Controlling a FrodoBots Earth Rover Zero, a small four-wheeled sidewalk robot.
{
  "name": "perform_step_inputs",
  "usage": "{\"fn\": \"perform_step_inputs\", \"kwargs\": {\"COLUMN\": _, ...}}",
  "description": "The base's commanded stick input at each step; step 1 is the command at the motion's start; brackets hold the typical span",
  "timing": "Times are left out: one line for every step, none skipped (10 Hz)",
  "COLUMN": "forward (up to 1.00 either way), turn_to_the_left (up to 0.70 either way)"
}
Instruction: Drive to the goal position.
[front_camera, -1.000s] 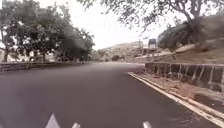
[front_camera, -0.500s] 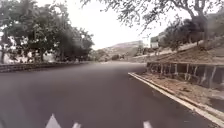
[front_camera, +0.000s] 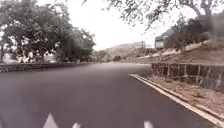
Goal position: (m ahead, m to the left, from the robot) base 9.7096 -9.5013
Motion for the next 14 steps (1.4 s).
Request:
{"fn": "perform_step_inputs", "kwargs": {"forward": 0.7, "turn_to_the_left": 0.0}}
{"fn": "perform_step_inputs", "kwargs": {"forward": 0.7, "turn_to_the_left": -0.05}}
{"fn": "perform_step_inputs", "kwargs": {"forward": 0.7, "turn_to_the_left": -0.15}}
{"fn": "perform_step_inputs", "kwargs": {"forward": 0.7, "turn_to_the_left": -0.24}}
{"fn": "perform_step_inputs", "kwargs": {"forward": 0.7, "turn_to_the_left": -0.25}}
{"fn": "perform_step_inputs", "kwargs": {"forward": 0.7, "turn_to_the_left": -0.25}}
{"fn": "perform_step_inputs", "kwargs": {"forward": 0.7, "turn_to_the_left": -0.25}}
{"fn": "perform_step_inputs", "kwargs": {"forward": 0.7, "turn_to_the_left": -0.25}}
{"fn": "perform_step_inputs", "kwargs": {"forward": 0.7, "turn_to_the_left": -0.25}}
{"fn": "perform_step_inputs", "kwargs": {"forward": 0.7, "turn_to_the_left": -0.18}}
{"fn": "perform_step_inputs", "kwargs": {"forward": 0.7, "turn_to_the_left": -0.08}}
{"fn": "perform_step_inputs", "kwargs": {"forward": 0.7, "turn_to_the_left": 0.0}}
{"fn": "perform_step_inputs", "kwargs": {"forward": 0.7, "turn_to_the_left": 0.0}}
{"fn": "perform_step_inputs", "kwargs": {"forward": 0.7, "turn_to_the_left": 0.0}}
